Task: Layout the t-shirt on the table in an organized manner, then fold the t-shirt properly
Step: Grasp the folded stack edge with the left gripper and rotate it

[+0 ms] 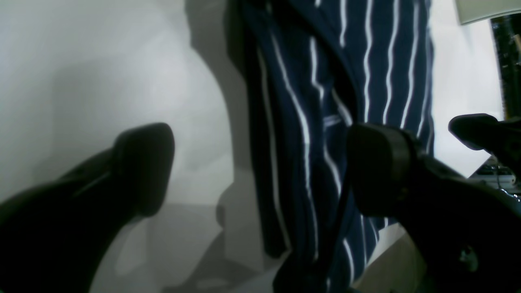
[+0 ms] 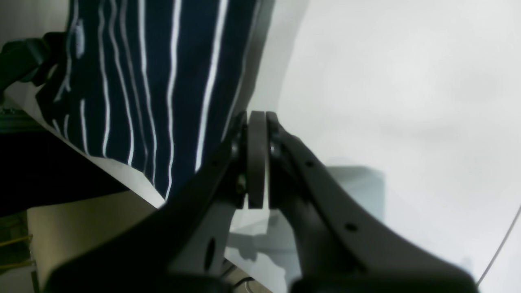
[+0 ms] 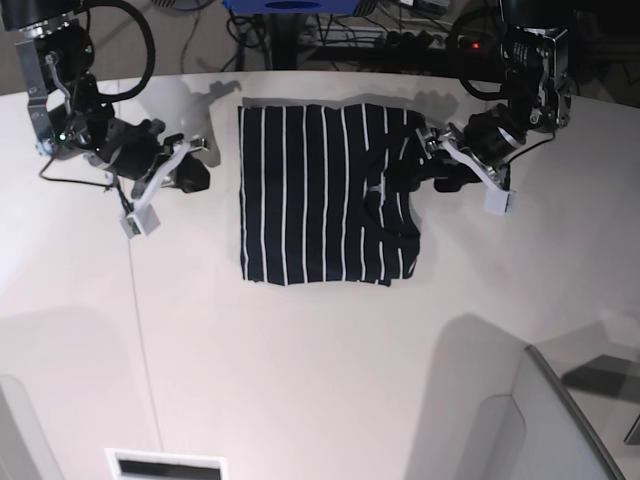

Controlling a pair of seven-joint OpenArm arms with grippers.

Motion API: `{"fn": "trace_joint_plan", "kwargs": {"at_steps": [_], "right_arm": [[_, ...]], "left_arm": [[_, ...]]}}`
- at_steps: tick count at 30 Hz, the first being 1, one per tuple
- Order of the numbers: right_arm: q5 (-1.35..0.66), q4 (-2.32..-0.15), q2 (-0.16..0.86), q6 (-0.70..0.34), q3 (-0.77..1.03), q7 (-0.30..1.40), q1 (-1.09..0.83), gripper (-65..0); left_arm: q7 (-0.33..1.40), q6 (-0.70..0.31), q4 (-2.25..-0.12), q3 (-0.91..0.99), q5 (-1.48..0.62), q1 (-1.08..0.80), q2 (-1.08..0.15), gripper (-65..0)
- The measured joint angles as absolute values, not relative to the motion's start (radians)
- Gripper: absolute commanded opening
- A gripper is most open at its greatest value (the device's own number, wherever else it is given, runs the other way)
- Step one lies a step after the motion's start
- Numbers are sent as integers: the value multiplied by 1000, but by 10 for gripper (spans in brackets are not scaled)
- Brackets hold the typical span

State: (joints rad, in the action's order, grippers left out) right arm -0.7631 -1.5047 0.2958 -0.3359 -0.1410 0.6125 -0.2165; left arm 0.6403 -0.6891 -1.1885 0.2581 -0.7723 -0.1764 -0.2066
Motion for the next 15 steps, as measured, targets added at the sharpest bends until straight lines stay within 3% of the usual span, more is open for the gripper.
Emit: {"fn": "trace_joint_plan", "kwargs": {"at_steps": [13, 14, 15], "right_arm": [[-763, -1505, 296, -338, -136, 612, -218, -644], [-763, -1505, 296, -338, -135, 611, -222, -644], [-764, -1505, 295, -341, -134, 608, -226, -644]], "left_arm": [[538, -637, -1147, 75, -796, -151, -200, 0], [533, -632, -1136, 78, -799, -143, -198, -12], [530, -629, -1122, 78, -803, -131, -197, -67]]}}
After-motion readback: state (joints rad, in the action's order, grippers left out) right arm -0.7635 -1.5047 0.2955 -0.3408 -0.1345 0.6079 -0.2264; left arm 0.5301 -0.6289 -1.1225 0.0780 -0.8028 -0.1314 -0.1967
